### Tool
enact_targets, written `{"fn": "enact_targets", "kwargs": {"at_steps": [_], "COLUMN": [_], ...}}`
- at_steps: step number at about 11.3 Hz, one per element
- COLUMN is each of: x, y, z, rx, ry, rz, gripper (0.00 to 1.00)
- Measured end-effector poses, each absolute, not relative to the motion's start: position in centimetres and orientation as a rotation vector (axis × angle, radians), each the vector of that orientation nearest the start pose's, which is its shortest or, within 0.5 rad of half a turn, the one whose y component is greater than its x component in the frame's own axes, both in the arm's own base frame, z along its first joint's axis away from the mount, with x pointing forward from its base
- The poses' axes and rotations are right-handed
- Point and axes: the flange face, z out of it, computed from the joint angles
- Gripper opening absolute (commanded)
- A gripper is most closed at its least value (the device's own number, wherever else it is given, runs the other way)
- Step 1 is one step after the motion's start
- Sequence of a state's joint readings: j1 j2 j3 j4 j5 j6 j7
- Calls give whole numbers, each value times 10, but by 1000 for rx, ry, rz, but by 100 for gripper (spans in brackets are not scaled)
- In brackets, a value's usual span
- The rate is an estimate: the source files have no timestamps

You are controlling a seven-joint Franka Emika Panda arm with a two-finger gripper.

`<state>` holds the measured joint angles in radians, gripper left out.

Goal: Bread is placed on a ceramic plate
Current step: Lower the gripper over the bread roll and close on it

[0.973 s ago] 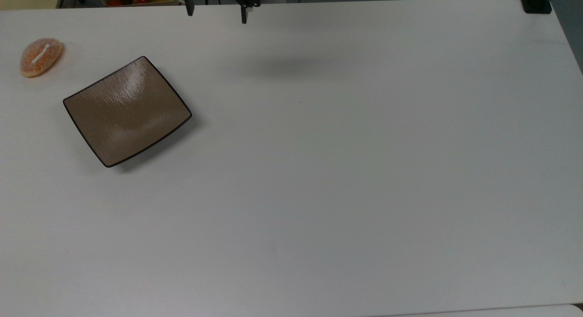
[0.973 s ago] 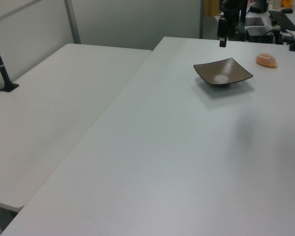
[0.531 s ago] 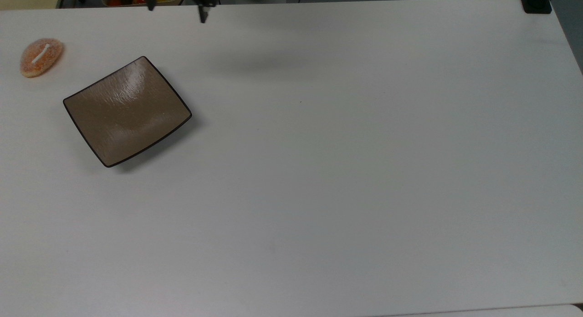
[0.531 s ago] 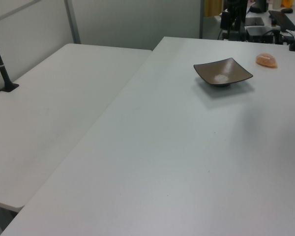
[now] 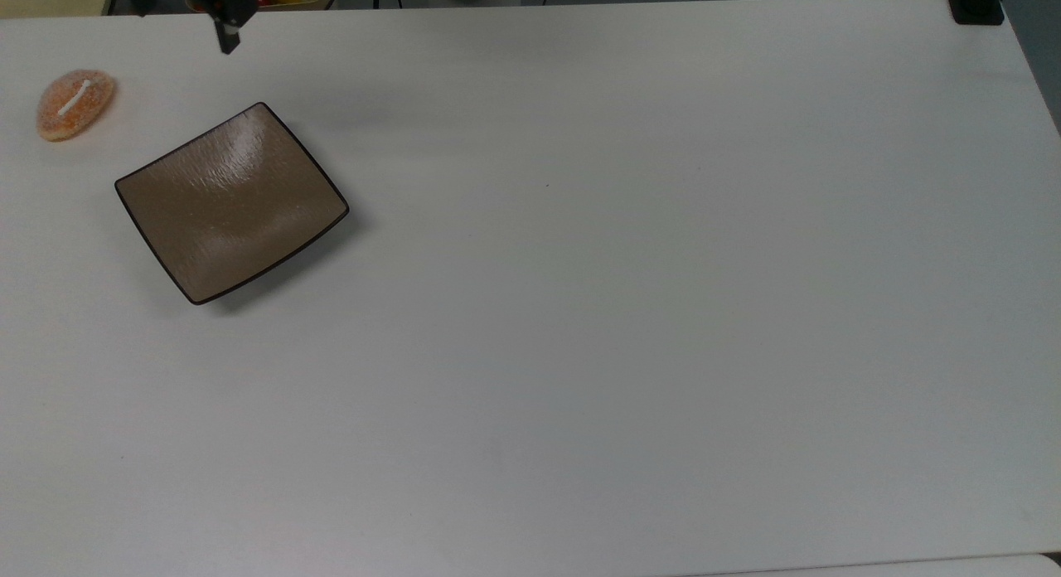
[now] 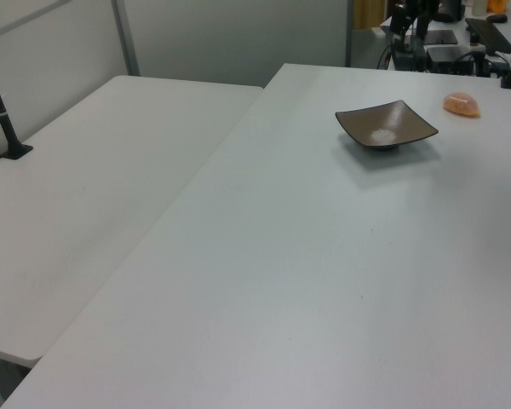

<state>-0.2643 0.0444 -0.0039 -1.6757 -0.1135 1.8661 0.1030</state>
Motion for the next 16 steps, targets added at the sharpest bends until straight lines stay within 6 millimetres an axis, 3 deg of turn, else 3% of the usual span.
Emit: {"fn": "enact_targets", "kwargs": {"at_steps": [2, 6, 10, 16], "x": [569, 562, 546, 515], "y": [-193, -278, -351, -413], "z": [549, 495, 444, 371], "rx": [-3208, -3226, -3264, -3275], "ry": [621, 790, 811, 815], "rz": [-184, -149, -132, 30], "gripper": [100, 100, 100, 100]}}
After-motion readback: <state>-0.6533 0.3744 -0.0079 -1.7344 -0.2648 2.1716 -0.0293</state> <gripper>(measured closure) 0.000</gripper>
